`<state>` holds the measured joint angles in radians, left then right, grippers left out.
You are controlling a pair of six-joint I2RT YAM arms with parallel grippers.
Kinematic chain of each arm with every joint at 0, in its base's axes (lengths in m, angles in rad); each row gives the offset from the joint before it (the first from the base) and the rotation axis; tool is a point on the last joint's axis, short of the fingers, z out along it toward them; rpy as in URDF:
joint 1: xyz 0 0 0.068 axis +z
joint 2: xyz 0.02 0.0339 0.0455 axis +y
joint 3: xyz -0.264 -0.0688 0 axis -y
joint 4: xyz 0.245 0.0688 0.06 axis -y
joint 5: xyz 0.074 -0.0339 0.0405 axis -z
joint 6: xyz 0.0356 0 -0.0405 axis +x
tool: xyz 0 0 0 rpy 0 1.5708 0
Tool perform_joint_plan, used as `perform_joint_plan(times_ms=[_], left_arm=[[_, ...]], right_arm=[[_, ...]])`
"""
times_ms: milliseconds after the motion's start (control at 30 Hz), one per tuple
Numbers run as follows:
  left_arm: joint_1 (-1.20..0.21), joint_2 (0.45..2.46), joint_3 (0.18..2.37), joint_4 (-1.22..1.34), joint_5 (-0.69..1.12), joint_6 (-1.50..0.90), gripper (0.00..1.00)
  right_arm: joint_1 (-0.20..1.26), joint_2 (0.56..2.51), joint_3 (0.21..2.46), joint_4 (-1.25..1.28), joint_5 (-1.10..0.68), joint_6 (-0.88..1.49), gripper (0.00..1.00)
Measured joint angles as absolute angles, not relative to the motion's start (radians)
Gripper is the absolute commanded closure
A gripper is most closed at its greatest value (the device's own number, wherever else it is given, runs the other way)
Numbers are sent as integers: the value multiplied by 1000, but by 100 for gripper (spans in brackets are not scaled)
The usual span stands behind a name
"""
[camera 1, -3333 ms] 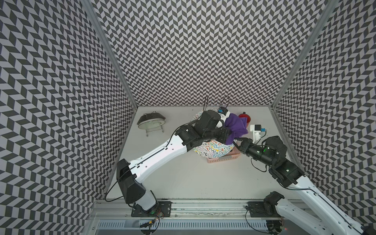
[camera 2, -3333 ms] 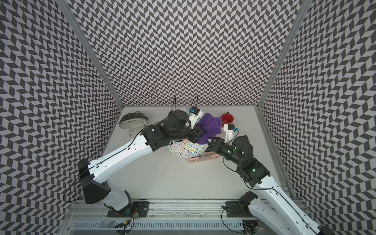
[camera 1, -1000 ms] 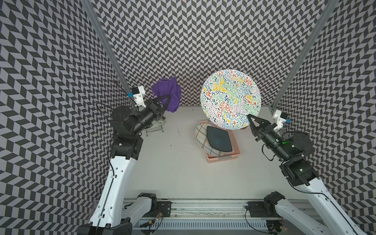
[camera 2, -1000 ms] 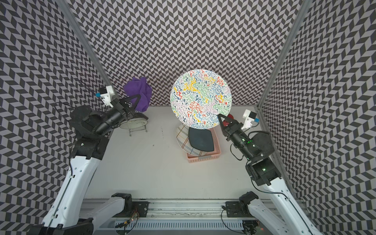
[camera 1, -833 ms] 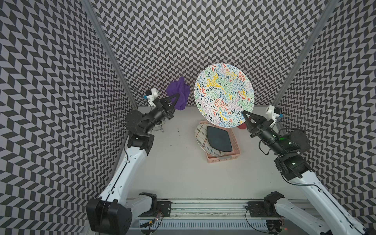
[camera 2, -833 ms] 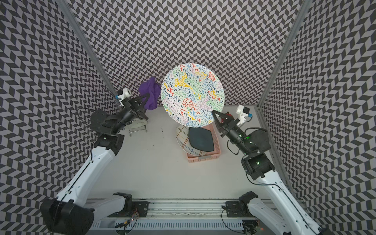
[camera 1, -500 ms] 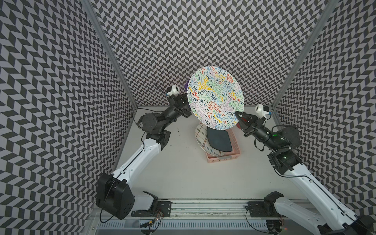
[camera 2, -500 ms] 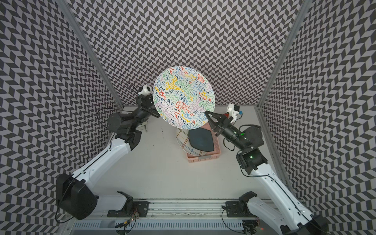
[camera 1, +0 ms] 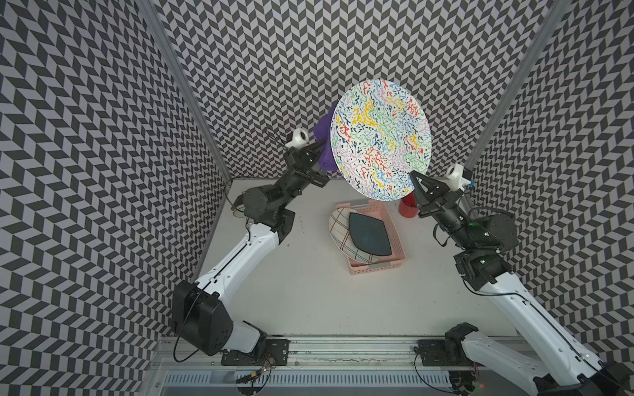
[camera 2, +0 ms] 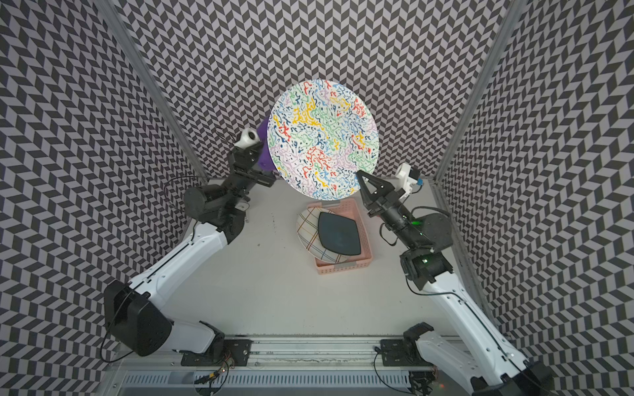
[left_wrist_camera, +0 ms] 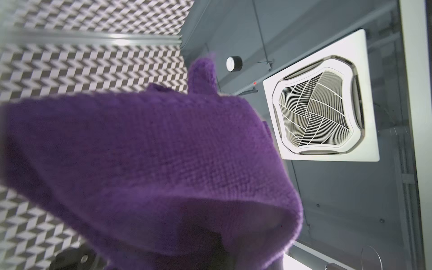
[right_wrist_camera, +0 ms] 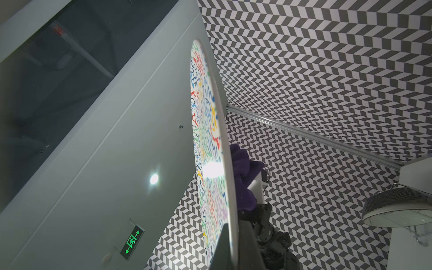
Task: Wipe the wet plate dry
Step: Wipe the plate with towel.
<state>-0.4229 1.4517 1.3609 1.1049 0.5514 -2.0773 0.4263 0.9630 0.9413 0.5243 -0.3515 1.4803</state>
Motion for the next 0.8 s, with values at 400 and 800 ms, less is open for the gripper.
perform_joint_plan(times_ms=[400,800], left_arm=[[-612,1573,1465,1061,591,-2077,100],[-375,1140,1333,296,622,-1485,100]], right_arm=[[485,939,988,542,-204,1357,100],[390,846,1087,121,-106,1245,100]])
